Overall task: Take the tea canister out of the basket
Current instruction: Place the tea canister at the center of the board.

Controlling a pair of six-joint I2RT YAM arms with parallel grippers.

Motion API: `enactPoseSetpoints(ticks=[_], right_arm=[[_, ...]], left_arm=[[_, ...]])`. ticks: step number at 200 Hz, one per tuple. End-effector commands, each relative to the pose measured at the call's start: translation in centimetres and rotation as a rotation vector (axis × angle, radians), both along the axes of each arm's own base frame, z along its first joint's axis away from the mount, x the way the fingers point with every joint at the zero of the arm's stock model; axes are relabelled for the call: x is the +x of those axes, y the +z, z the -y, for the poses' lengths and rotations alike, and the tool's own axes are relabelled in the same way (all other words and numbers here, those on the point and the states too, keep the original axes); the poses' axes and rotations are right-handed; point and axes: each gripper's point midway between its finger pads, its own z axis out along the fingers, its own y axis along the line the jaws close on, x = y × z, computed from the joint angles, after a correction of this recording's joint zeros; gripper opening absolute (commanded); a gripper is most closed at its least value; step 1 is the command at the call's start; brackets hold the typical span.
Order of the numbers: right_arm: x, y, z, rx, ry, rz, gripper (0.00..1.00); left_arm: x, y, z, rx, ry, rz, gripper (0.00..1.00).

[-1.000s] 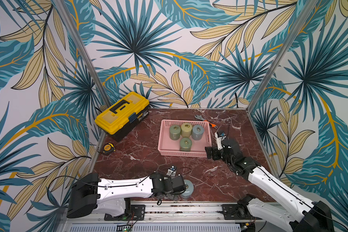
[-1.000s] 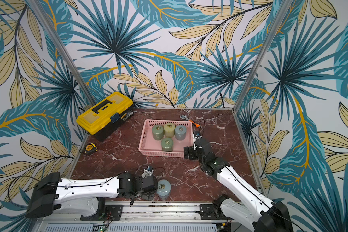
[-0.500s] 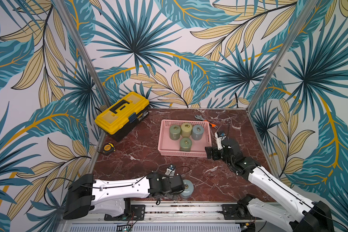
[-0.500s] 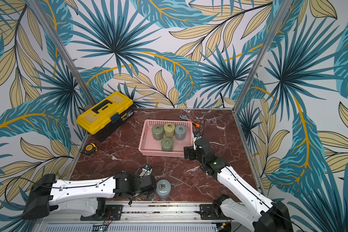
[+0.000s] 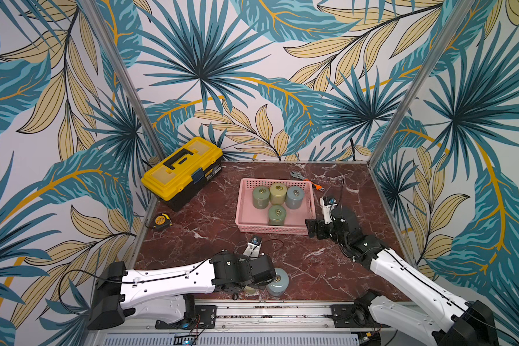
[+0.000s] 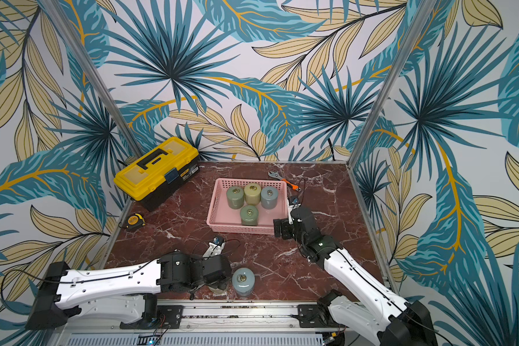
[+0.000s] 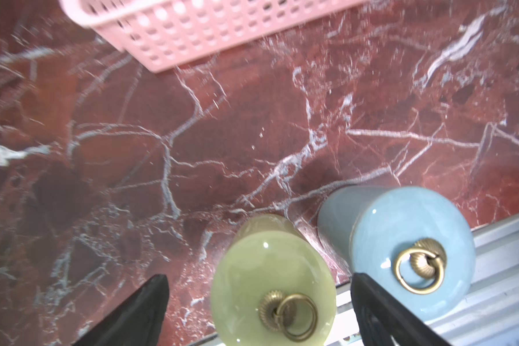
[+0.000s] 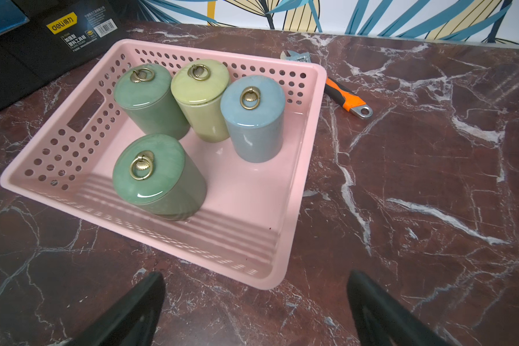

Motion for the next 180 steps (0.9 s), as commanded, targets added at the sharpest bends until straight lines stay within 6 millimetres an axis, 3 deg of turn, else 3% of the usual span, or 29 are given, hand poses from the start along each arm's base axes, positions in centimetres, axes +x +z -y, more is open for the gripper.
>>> enactPoseSetpoints(ticks=[1, 85, 127, 180], right_arm=[[0.0, 0.7, -0.4, 0.050, 0.008, 0.038, 0.99], [-0.9, 0.5, -2.1, 0.037, 0.108, -0.105, 0.99], [-1.3, 0.3, -3.1, 0.026, 0.161, -0.194, 0.99], [-0.3, 0.0, -4.4, 0.003, 0.169, -0.300, 0.99]], left_arm=[[1.9, 3.2, -1.0, -0.015, 0.027, 0.115, 1.00], [8.3, 6.5, -3.5, -0.173, 0.072, 0.313, 1.00], [11.7, 6.4, -4.4, -0.233, 0.087, 0.370, 1.00], [15.5, 6.0, -5.9, -0.335, 0.134, 0.457, 1.00]])
